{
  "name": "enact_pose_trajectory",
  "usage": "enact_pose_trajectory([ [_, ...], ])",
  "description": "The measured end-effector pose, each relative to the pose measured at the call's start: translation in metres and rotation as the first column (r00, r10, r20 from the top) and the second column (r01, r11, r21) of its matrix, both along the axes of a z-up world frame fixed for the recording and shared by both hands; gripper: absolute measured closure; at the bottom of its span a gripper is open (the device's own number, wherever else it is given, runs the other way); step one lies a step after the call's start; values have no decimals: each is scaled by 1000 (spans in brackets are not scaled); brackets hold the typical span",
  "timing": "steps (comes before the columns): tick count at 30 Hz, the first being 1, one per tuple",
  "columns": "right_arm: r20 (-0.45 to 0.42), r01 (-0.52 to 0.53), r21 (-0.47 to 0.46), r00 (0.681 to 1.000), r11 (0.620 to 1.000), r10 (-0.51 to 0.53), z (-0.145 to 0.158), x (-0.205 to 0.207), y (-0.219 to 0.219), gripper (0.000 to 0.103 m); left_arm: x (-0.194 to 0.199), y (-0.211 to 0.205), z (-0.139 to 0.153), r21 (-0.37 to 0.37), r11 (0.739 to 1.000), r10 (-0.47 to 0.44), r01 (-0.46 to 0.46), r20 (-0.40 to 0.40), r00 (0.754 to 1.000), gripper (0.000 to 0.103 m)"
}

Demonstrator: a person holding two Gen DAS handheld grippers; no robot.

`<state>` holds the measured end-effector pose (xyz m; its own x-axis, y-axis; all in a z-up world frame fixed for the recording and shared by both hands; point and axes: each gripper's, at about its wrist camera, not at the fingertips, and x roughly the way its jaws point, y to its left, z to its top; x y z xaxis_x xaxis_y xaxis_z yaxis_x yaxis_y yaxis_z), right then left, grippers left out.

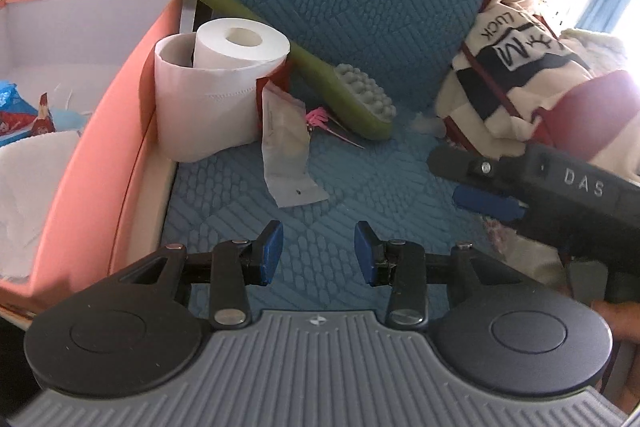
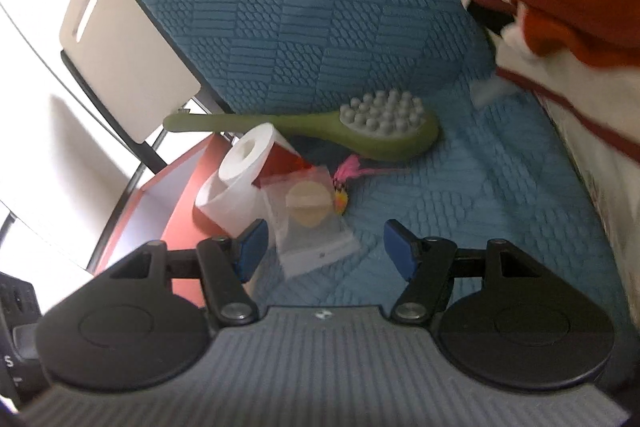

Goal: Organize soft objects
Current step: 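Move both open grippers over the chair seat beside the toilet roll, then lower the left gripper onto the white paper strip and close it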

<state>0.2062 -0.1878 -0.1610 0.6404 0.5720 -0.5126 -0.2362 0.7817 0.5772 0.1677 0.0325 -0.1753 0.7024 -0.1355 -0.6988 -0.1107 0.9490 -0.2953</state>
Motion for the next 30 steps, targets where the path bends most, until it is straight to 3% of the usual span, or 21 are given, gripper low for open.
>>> enact_pose_trajectory([
  [5, 15, -35, -20, 999, 999, 35, -2, 30, 6, 35, 18, -3, -9, 19, 999, 40, -40, 6, 999, 58],
  [10, -52, -73, 58, 996, 996, 76, -13, 69, 11, 36, 34, 1, -22, 46, 996, 76, -76, -5, 997, 58],
  [18, -177, -57, 122, 981, 991, 79, -39, 110, 26, 61, 63, 18, -36, 25, 993, 116, -116, 1, 993, 58],
  [30, -272, -19, 156, 960, 988, 62, -64, 156, 48, 66, 90, 30, -56, -27, 989, 145, -145, -2, 989, 58],
])
